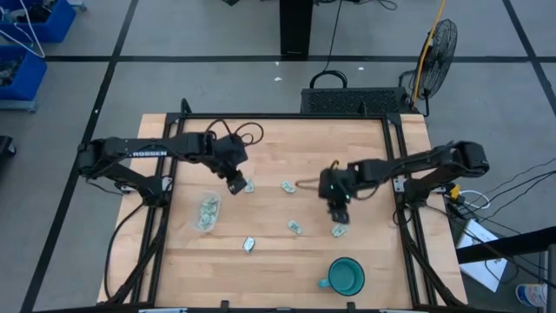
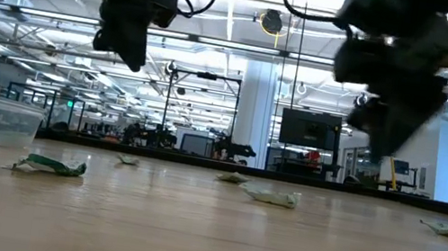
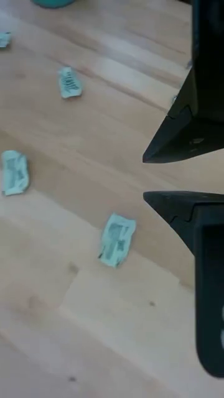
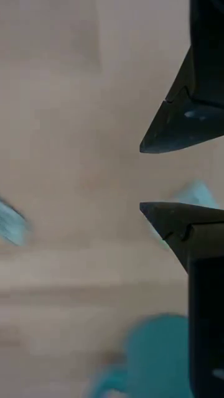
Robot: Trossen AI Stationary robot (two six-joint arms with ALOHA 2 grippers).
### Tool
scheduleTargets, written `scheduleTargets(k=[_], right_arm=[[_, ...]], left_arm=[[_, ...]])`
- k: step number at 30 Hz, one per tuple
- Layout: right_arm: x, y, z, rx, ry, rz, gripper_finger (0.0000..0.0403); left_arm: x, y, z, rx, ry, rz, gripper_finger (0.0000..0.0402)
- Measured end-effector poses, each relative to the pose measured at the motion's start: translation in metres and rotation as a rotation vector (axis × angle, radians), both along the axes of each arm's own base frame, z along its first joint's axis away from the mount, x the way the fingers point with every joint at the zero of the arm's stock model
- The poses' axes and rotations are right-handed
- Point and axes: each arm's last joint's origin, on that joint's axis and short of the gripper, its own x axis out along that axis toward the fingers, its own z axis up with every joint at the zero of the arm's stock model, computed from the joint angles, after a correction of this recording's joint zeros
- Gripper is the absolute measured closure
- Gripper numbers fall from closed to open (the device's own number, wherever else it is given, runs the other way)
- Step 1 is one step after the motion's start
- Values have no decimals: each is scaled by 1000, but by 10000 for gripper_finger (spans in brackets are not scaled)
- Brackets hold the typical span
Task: Pick and place Stevia / Truvia into bins
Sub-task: Put the light green stevia packet into the transparent bin
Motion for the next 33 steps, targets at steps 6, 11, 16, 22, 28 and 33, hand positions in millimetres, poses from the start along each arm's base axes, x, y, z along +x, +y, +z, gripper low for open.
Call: scheduleTargets(k=[6,11,16,22,28,33], right_arm=[[-16,36,-14,-11,49,196,273],[-28,41,-29,-135,91,175,273],[-38,41,-47,-90,114,122,273],[-42,41,-56,-88,76,121,273],[-47,39,-63,-111,77,118,275],[-55,37,-72,-116,89,117,309]], left_arm=[[-2,8,0,1,-1,30,314],[-3,12,0,8,-2,37,314],[-3,17,-1,15,-1,40,314],[-4,20,-1,14,-1,52,314],[-4,20,-1,14,-3,54,314],[-4,20,-1,27,2,70,314]])
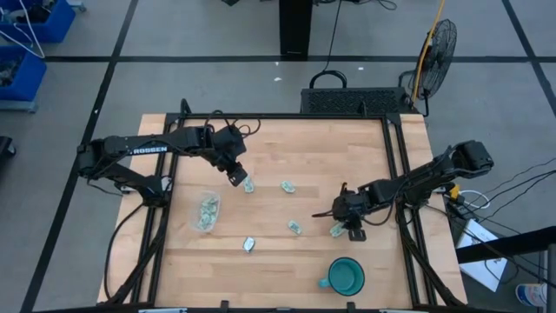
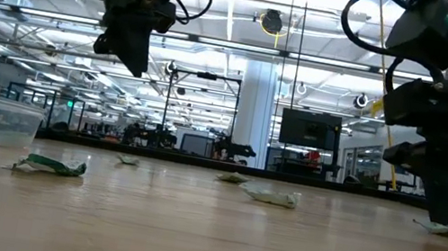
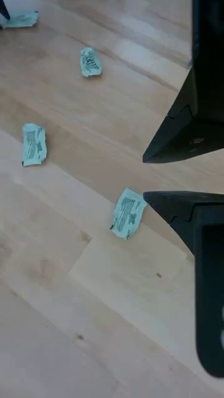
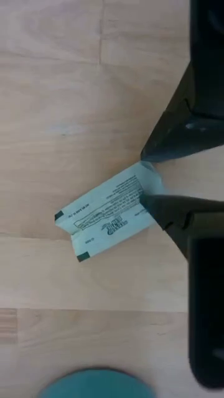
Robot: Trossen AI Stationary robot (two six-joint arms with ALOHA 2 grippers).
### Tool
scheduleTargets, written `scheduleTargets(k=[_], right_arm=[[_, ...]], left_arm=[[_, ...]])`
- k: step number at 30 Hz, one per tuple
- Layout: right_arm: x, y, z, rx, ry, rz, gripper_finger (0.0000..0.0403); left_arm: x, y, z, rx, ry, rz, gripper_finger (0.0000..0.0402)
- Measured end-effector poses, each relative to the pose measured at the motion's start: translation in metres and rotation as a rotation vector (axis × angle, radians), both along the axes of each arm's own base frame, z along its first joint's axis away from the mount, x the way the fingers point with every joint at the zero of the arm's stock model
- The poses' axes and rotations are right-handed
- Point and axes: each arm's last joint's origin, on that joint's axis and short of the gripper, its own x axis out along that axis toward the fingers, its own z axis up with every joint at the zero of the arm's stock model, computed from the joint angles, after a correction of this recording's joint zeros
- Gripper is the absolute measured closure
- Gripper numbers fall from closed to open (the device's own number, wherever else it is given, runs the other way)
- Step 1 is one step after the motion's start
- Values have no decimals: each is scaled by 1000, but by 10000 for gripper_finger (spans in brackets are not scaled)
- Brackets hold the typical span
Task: Pick and place Stevia / Truvia into bins
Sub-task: Put the light green stevia packet into the transparent bin
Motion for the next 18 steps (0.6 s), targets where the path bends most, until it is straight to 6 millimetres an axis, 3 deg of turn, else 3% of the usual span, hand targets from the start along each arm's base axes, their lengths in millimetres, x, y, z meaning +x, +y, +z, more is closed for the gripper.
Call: scheduleTargets(k=[8,18], right_arm=[[1,-1,-3,-17,-51,-12,397],[10,1,3,-6,-179,-20,402]], left_arm=[[0,0,0,2,5,27,314],[0,1,0,16,10,34,314]])
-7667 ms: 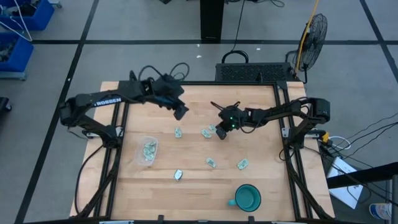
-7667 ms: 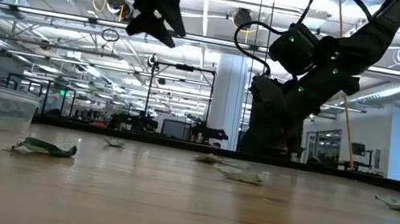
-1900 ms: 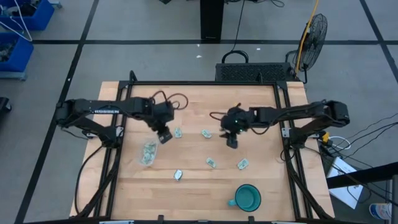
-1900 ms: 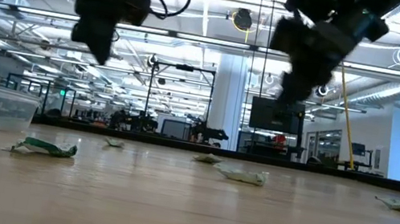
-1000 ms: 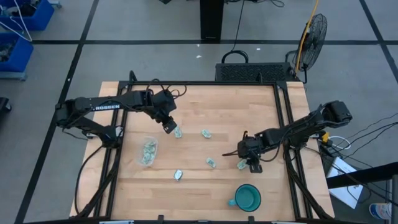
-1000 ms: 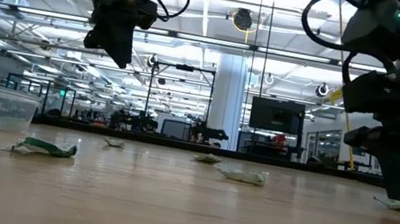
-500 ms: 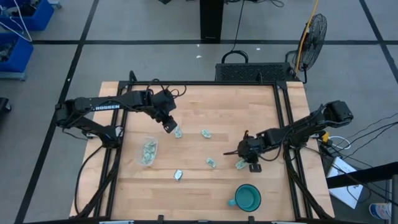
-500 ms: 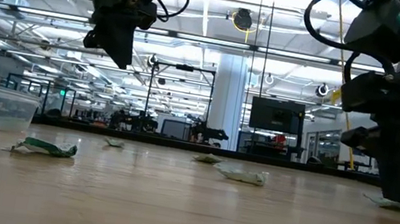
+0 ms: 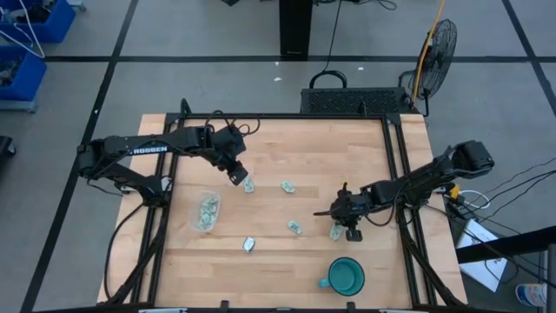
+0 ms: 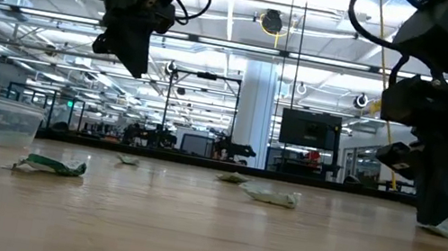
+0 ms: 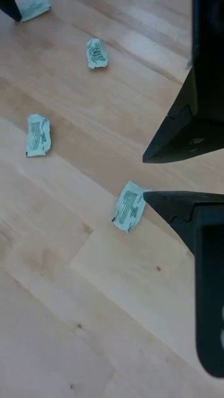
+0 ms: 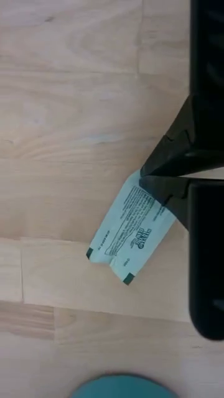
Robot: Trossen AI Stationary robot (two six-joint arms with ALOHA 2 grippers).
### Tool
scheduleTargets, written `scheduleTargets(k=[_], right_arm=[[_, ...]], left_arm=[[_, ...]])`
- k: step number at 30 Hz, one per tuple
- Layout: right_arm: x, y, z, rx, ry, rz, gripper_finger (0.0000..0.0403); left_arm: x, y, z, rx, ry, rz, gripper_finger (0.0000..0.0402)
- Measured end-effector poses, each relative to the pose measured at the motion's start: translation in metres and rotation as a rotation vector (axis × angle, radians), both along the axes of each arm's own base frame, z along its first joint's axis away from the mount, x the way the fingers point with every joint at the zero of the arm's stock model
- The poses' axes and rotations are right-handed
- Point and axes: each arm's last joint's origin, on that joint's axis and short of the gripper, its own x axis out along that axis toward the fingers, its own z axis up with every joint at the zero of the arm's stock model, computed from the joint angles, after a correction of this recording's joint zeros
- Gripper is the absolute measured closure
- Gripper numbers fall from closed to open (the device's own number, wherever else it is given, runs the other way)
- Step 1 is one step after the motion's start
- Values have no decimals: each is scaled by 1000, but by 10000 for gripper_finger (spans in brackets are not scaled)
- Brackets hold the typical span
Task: Pick and place Stevia / Truvia into bins
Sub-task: Put the light green stevia packet into the transparent bin
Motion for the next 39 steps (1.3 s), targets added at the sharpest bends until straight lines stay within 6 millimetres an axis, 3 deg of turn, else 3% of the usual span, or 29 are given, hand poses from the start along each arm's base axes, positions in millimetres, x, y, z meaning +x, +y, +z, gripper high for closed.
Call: scheduleTargets(k=[7,20,26,34,39], right_arm=[[1,-1,18,13,-126,-11,402],[0,-2,18,15,-111,-2,403],[0,-2,18,11,-114,5,403],[1,-2,19,-7,-128,-7,403],[4,-4,20,-4,-150,-15,403]], left_arm=[[1,1,0,4,-7,2,314],[2,2,1,11,-28,4,314],[9,-1,3,-114,-133,-20,314],[30,1,-19,-188,-140,37,313],[43,-5,-33,-232,-133,-32,313]])
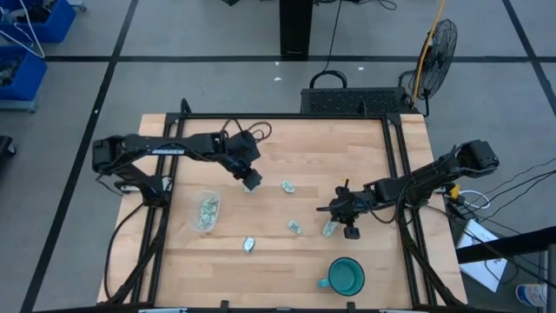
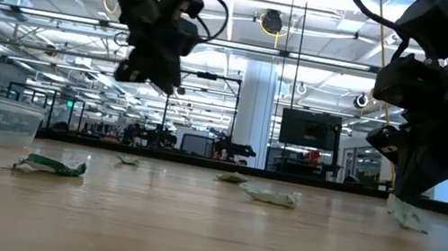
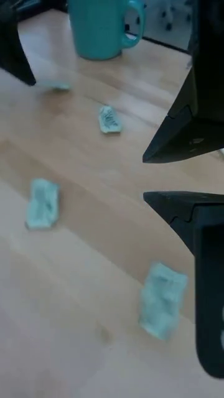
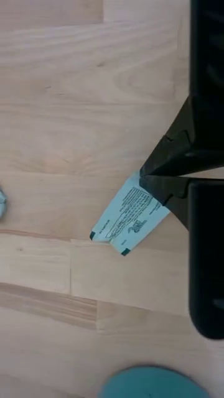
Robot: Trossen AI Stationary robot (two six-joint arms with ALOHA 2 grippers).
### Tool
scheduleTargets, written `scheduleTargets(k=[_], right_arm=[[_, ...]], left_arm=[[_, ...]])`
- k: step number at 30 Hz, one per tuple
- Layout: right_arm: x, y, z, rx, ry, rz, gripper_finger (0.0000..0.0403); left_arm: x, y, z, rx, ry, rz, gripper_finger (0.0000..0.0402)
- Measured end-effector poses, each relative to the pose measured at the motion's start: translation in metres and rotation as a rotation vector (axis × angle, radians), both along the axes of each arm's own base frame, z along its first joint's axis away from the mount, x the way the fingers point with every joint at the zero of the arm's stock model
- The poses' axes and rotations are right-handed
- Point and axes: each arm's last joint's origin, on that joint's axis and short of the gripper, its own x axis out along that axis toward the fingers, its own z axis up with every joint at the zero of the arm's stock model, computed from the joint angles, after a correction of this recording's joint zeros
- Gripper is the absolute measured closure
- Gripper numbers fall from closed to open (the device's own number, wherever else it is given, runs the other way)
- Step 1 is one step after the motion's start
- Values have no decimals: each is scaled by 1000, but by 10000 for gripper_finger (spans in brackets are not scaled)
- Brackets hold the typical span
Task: Pick and place Stevia / Truvia into bins
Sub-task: Put the light green stevia packet into the transparent bin
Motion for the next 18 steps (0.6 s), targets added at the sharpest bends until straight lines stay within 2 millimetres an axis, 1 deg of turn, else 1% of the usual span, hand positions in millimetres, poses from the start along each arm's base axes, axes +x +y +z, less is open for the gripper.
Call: scheduleTargets(k=[3,6,13,16,18], right_arm=[[3,-3,2,-8,-38,3,403],[7,-9,3,-37,-69,-33,403],[17,-25,10,-51,-173,-100,403],[22,-33,15,-47,-243,-135,403],[24,-38,17,-46,-270,-157,403]], left_arm=[[14,-1,-8,0,-75,-58,313],[30,1,-18,-53,-155,-104,313],[63,4,-43,-128,-326,-150,313],[73,3,-50,-125,-386,-174,313],[77,2,-56,-121,-393,-183,313]])
